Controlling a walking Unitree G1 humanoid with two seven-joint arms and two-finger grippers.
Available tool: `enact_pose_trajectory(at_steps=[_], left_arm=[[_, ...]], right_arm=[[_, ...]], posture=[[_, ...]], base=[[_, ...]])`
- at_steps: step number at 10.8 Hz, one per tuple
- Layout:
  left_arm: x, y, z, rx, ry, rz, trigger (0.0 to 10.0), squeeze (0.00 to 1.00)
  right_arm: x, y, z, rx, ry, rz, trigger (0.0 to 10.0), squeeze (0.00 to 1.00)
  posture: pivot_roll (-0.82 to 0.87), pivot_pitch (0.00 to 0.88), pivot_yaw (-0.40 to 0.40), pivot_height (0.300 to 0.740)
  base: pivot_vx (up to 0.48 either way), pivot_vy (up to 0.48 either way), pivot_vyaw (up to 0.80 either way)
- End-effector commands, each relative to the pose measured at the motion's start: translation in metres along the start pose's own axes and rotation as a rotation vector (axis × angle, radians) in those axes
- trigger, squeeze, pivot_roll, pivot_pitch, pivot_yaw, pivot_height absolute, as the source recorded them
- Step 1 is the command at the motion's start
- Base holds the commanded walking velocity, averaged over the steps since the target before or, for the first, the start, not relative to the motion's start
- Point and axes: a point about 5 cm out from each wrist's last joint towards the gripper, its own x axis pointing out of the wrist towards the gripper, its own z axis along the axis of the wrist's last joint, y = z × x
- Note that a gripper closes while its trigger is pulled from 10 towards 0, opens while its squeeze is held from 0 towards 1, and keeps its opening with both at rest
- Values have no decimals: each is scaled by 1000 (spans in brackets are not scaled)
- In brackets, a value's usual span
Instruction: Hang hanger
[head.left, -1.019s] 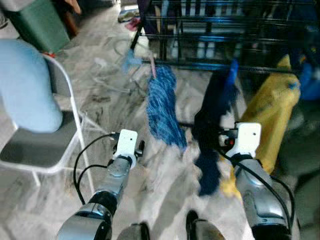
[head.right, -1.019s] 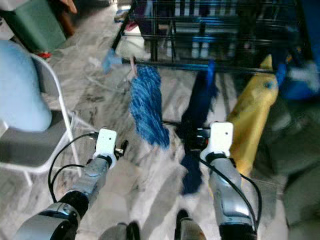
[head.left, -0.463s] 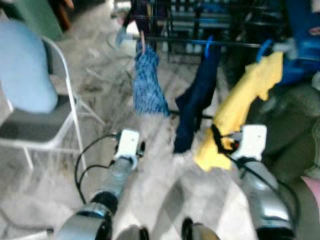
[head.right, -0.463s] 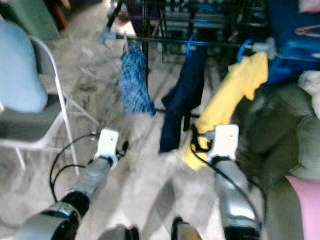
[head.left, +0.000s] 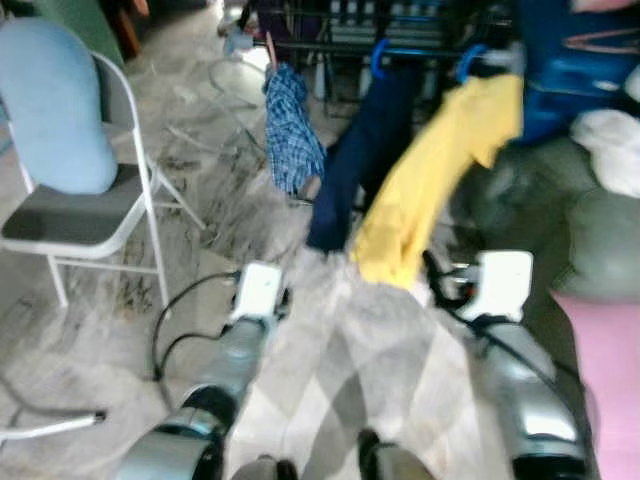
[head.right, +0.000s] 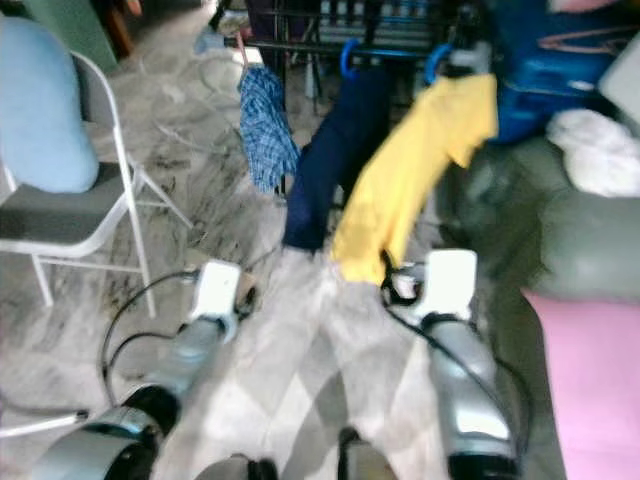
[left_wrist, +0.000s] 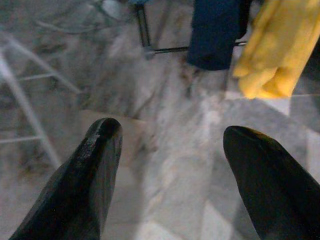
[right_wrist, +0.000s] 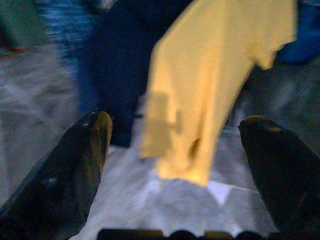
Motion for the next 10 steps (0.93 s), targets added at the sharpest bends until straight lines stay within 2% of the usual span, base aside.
enact_pose_trajectory(at_steps=[1,6,7,8,10], left_arm=[[-1,-1,-3,-4,14,2,10000,0],[-1,-1,-3,-4,14,2,10000,0],[-34,25,-80,84,302,-50,10000,0],[-55,37,-112,128,437,-77,10000,0],[-57,36,-114,138,448,-99,10000,0]], right_arm=[[-1,-3,-1,-8,5,-2,10000,0],[-1,-3,-1,-8,5,-2,10000,0],[-35,11,-126,6,507,35,10000,0],[-75,20,-174,15,741,55,10000,0],[-89,13,-183,62,795,-21,10000,0]], posture=[[-204,127,88,740],[-204,127,88,740],[-192,23,57,740],[-204,28,67,740],[-225,31,75,740]], base=[[-371,0,0],[-371,0,0],[0,0,0],[0,0,0],[139,0,0]])
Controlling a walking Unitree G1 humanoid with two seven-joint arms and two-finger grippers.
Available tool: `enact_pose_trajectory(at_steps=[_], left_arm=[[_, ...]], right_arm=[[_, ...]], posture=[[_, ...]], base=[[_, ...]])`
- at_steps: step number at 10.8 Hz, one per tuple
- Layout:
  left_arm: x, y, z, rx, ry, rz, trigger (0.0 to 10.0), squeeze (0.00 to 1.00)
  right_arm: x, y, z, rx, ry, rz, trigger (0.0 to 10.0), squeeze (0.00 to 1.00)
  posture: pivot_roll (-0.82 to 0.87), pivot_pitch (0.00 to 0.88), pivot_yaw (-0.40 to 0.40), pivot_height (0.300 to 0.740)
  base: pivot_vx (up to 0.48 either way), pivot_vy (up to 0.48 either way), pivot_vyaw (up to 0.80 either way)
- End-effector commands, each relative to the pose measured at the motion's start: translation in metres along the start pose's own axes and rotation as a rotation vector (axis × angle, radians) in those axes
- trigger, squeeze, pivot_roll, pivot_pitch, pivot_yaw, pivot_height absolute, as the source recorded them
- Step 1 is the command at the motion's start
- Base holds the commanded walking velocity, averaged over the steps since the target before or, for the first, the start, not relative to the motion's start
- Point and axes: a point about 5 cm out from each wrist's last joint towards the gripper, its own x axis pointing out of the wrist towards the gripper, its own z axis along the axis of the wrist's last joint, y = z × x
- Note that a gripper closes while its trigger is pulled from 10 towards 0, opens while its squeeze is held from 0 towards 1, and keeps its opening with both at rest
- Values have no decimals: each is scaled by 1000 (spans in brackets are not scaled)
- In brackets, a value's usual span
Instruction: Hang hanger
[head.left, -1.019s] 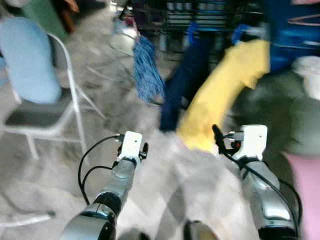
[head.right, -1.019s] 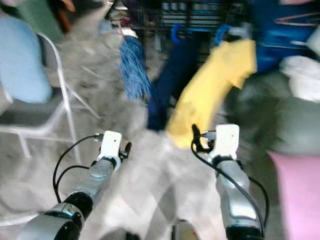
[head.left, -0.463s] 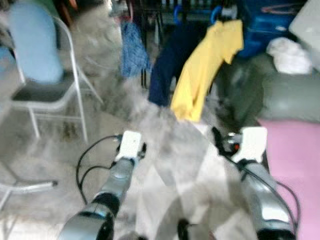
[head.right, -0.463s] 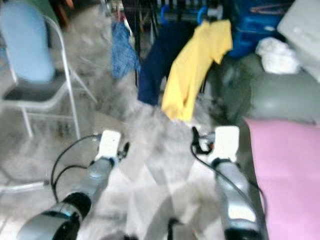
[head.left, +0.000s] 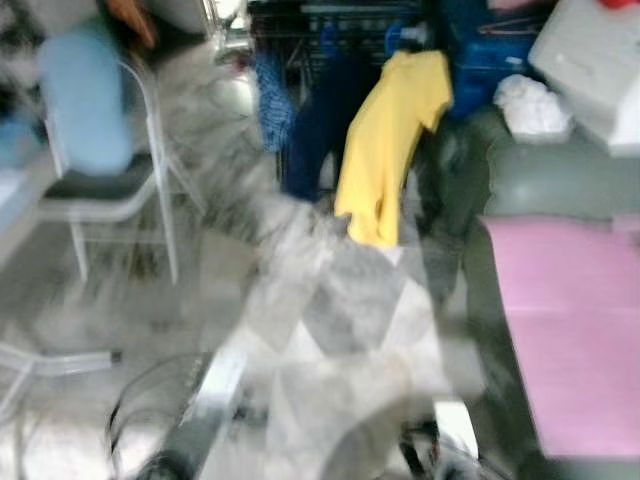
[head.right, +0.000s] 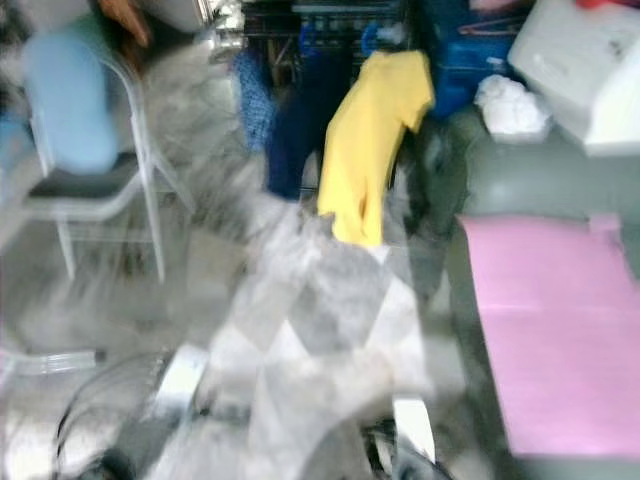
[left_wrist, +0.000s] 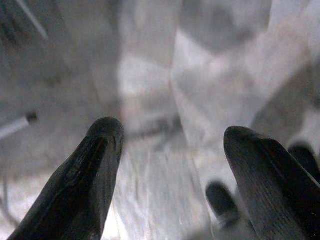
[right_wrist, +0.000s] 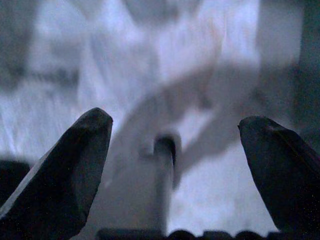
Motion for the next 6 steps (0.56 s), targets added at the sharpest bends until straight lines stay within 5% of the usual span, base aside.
enact_pose_trajectory(at_steps=[1,4,6], left_arm=[[-2,3,-9,16,35,-4,10000,0],[-2,0,-12,-4,40,23,10000,0],[4,13,26,-162,-91,96,10000,0]], right_arm=[[0,2,-5,-20,16,5,10000,0],[0,-8,-7,-19,-9,-63,10000,0],[0,-37,28,57,-155,-159,10000,0]], posture=[[-237,32,78,740],[-248,30,84,740],[-249,33,82,740]], base=[[0,0,0],[0,0,0],[0,0,0]])
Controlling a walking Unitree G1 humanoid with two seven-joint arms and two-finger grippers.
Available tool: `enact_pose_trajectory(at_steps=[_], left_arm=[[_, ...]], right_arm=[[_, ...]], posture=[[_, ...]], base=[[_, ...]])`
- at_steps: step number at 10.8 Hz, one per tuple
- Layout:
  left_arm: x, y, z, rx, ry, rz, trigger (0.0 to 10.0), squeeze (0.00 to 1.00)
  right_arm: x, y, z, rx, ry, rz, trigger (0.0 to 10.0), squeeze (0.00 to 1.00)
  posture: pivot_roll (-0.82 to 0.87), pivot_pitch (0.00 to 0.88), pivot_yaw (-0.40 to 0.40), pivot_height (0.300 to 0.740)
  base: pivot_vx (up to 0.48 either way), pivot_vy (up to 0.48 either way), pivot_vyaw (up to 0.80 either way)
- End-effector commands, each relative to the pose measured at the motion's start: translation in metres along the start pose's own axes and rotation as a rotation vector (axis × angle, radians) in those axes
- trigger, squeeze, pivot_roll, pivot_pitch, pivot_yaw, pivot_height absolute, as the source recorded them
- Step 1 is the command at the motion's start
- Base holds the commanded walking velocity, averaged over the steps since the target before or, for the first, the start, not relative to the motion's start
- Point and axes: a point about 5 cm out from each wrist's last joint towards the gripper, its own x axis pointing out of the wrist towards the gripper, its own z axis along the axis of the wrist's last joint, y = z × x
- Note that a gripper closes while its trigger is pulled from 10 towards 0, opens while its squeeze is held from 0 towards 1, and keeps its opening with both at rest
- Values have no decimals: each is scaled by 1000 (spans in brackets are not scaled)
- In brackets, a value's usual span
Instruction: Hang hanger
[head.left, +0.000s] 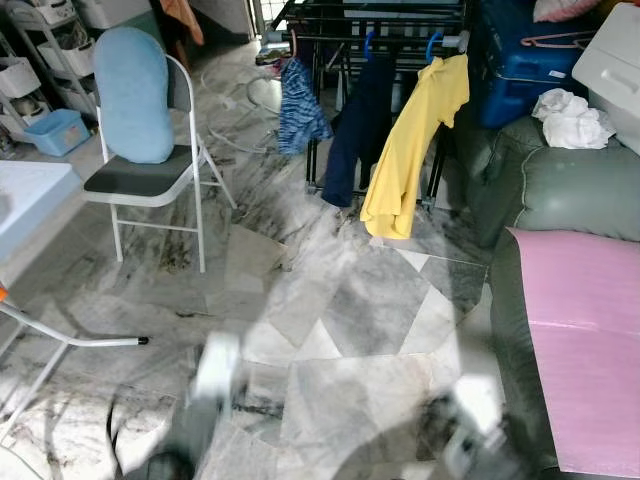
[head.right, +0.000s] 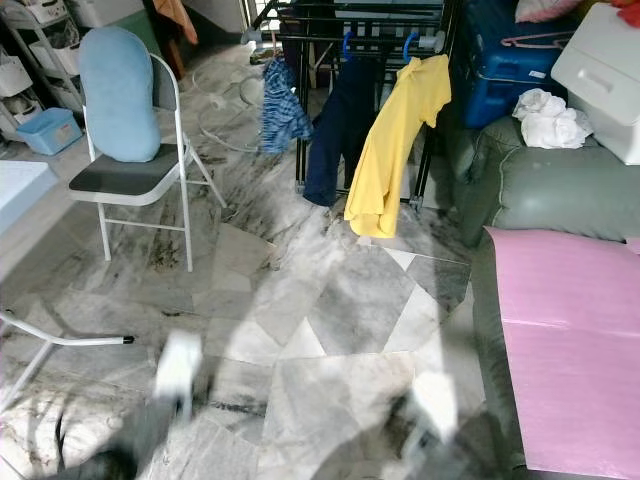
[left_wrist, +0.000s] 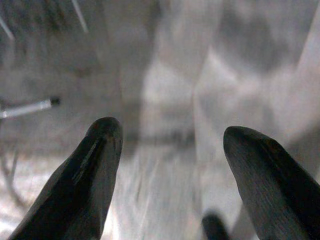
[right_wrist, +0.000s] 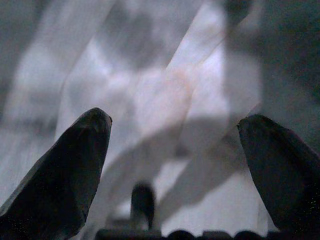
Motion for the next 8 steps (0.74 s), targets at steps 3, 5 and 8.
enact_pose_trajectory(at_steps=[3,5,8], left_arm=[[9,13,84,-111,-249,51,10000,0],[9,9,73,-106,-203,39,10000,0],[4,4,19,-20,-44,29,10000,0]], right_arm=[[13,-5,66,68,-205,-33,10000,0],[15,3,67,79,-204,-2,10000,0],[6,23,18,7,-68,70,10000,0]], posture=[[-237,34,89,740],[-237,29,92,740],[-239,31,92,740]], base=[[0,0,0],[0,0,0],[85,223,0]])
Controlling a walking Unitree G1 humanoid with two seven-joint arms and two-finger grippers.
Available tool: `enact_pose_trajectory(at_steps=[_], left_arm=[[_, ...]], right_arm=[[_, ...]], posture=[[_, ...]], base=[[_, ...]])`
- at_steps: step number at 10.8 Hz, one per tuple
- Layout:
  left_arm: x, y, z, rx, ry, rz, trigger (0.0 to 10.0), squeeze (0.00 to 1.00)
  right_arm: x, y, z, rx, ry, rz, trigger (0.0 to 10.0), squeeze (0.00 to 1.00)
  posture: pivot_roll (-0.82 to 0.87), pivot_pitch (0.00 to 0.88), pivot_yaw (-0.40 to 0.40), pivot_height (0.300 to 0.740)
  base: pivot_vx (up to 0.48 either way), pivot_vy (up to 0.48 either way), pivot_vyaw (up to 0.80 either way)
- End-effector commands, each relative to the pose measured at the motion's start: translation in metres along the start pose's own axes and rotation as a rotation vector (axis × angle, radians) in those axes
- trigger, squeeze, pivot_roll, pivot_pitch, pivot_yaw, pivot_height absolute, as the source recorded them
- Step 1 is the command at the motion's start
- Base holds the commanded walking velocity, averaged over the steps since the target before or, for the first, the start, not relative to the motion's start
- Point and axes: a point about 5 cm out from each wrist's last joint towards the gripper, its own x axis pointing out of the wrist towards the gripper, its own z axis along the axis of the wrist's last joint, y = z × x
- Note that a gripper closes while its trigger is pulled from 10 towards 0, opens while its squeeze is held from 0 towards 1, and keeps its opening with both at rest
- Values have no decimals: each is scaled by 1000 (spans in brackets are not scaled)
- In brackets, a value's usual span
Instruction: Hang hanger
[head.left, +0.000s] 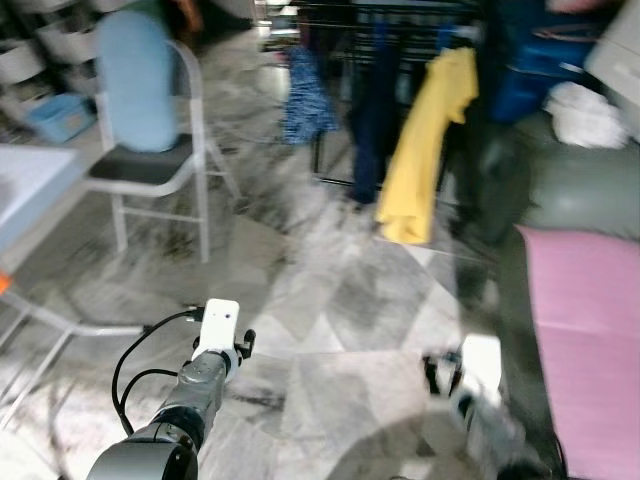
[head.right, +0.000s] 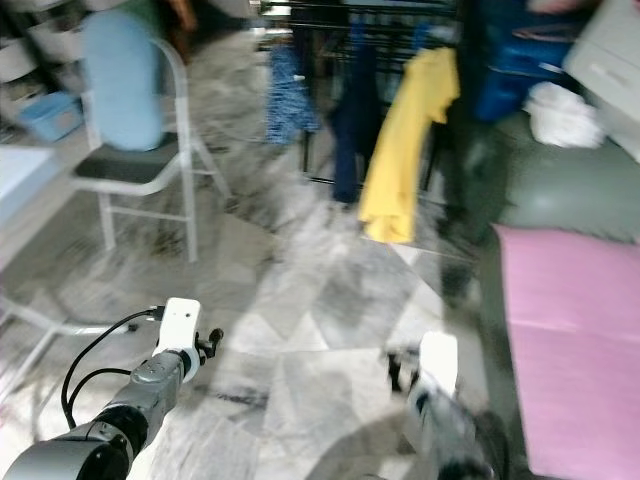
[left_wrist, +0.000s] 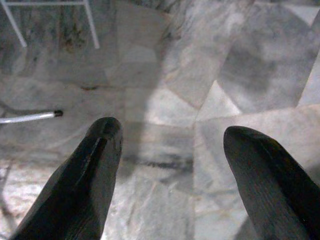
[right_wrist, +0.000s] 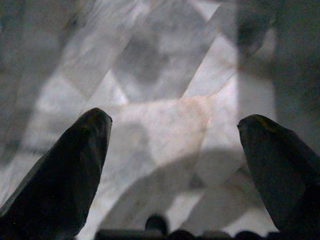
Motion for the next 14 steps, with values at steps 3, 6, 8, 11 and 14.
enact_pose_trajectory(at_steps=[3,6,8,11,14], left_arm=[[-5,0,-20,77,56,-37,10000,0],[-7,-5,-25,104,68,-62,10000,0],[-7,-5,-26,99,72,-62,10000,0],[-10,0,-36,95,107,-42,10000,0],[-12,12,-44,100,155,45,10000,0]], right_arm=[[-11,8,-30,-70,92,53,10000,0],[-10,7,-27,-83,83,58,10000,0],[-8,9,-23,-86,73,65,10000,0],[-6,13,-19,-100,70,80,10000,0],[-9,18,-29,-112,117,126,10000,0]], posture=[[-251,32,92,740],[-250,33,91,740],[-242,31,88,740],[-233,30,87,740],[-197,18,60,740]], base=[[413,82,0],[426,0,0],[429,0,0],[393,274,0],[85,126,0]])
